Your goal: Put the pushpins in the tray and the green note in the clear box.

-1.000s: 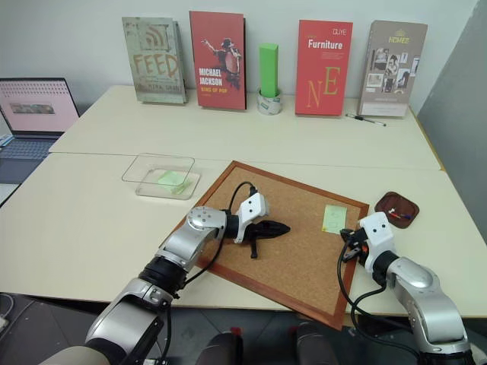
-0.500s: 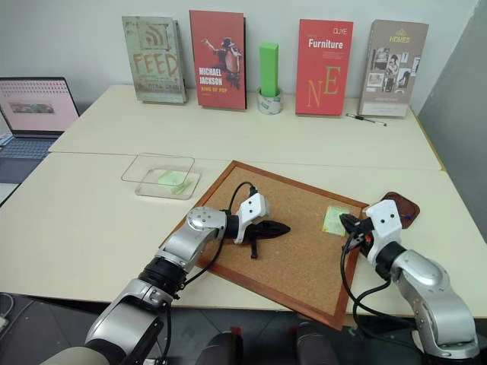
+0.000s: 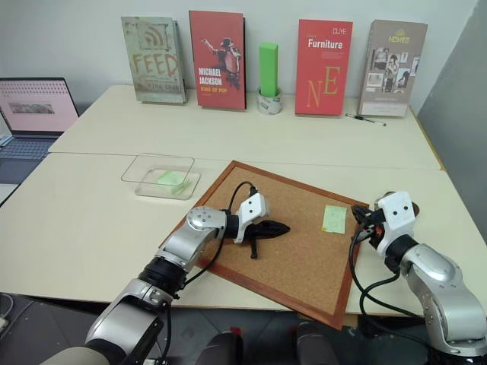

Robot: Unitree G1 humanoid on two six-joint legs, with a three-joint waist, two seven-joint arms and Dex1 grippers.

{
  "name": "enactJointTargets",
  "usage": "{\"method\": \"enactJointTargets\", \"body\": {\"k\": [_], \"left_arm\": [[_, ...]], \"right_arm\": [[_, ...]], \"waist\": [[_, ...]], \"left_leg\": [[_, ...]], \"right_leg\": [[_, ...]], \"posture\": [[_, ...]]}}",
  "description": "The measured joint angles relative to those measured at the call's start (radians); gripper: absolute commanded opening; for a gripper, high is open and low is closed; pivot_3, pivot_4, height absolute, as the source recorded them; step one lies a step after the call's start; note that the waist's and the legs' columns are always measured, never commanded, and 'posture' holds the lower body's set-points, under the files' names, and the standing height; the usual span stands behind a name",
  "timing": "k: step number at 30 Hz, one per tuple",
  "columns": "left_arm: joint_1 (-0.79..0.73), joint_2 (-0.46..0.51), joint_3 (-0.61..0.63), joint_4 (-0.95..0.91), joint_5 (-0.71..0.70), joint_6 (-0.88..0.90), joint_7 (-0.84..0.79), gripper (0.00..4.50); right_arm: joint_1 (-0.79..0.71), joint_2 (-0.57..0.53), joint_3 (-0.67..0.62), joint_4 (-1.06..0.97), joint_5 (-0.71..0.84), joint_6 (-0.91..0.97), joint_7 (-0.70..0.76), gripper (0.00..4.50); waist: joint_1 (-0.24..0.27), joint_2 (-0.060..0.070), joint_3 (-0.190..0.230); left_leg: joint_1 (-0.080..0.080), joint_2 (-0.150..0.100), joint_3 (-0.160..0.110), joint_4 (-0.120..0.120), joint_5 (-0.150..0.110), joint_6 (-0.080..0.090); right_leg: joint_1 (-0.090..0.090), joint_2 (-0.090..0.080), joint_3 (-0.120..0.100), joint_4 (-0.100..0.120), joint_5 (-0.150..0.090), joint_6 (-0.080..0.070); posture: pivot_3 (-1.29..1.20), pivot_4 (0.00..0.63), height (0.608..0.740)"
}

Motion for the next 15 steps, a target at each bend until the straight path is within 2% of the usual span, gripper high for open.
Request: {"method": "enactJointTargets", "body": {"k": [4,9,15], "left_arm": [[0.002,0.001,0.000,-0.003,0.002,-0.002,-0.002,0.00],[0.002,-0.001,-0.002,-0.003,0.003,-0.006,-0.001,0.00],[0.004,0.000,-0.003,-0.005,0.005,-0.012,-0.001,0.00]], "right_arm": [[-0.072,-0.068,-0.014,0.185,-0.117,-0.059,-0.055,0.07],[-0.186,-0.133,0.037,0.444,-0.233,-0.167,-0.064,0.07],[-0.265,-0.127,0.082,0.625,-0.275,-0.246,-0.056,0.07]], "waist": [[0.000,0.000,0.000],[0.000,0.000,0.000],[-0.001,0.000,0.000]], "left_leg": [[0.001,0.000,0.000,-0.001,0.000,0.000],[0.001,0.000,0.001,-0.001,0.000,0.000],[0.001,-0.001,0.001,-0.001,0.000,0.000]], "right_leg": [[0.000,0.000,0.000,0.001,0.000,0.000],[0.001,0.000,0.000,0.000,0.000,0.000],[0.001,0.000,0.001,0.001,0.000,0.000]], "posture": [[0.00,0.150,0.740],[0.00,0.150,0.740],[0.00,0.150,0.740]]}}
